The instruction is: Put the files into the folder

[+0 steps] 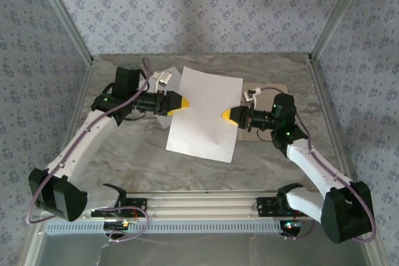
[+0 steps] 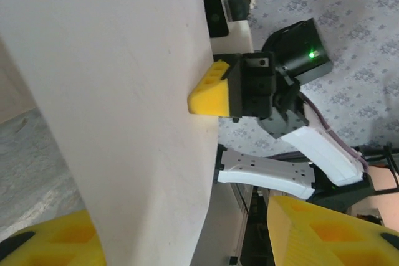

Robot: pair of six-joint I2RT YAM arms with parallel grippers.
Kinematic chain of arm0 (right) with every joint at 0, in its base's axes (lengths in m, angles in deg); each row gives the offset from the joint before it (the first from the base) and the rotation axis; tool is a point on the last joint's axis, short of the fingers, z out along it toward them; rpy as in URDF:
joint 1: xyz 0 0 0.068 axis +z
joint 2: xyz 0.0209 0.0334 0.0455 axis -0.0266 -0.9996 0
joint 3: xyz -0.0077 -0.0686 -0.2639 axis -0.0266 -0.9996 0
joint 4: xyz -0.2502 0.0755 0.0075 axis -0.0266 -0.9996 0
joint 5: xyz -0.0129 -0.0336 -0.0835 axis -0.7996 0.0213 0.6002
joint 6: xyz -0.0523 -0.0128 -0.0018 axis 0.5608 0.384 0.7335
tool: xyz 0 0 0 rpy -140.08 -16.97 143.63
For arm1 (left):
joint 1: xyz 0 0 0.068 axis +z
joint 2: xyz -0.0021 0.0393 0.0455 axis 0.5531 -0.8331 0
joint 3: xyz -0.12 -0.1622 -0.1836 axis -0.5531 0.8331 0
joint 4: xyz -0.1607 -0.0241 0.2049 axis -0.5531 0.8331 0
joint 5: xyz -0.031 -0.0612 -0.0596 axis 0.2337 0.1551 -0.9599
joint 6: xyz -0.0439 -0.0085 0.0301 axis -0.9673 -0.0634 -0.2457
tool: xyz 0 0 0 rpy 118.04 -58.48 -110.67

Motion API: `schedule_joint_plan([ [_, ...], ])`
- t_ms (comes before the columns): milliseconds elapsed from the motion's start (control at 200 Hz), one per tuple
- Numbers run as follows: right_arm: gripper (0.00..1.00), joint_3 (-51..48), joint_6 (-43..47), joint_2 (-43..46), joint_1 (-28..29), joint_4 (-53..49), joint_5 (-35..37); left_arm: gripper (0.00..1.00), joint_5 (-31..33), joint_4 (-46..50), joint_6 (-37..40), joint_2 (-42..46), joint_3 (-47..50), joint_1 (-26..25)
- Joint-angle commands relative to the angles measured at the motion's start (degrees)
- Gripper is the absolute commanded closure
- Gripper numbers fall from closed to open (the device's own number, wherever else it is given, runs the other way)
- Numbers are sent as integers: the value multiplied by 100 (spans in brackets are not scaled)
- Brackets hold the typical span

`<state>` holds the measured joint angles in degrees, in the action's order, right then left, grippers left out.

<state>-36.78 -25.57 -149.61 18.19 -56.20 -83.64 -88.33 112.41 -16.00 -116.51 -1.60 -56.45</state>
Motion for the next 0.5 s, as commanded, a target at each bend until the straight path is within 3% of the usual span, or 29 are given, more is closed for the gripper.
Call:
schedule_joint_plan([
  [0,100,511,1362,121,36,-1943,344,44,448,370,285,-14,60,38],
  [240,100,1370,2520,25,56,-3854,1271,44,1002,289,252,-115,405,-7],
  [500,100,3138,4265,-411,218,-6564,3372,43,1980,301,262,-475,662,-144],
])
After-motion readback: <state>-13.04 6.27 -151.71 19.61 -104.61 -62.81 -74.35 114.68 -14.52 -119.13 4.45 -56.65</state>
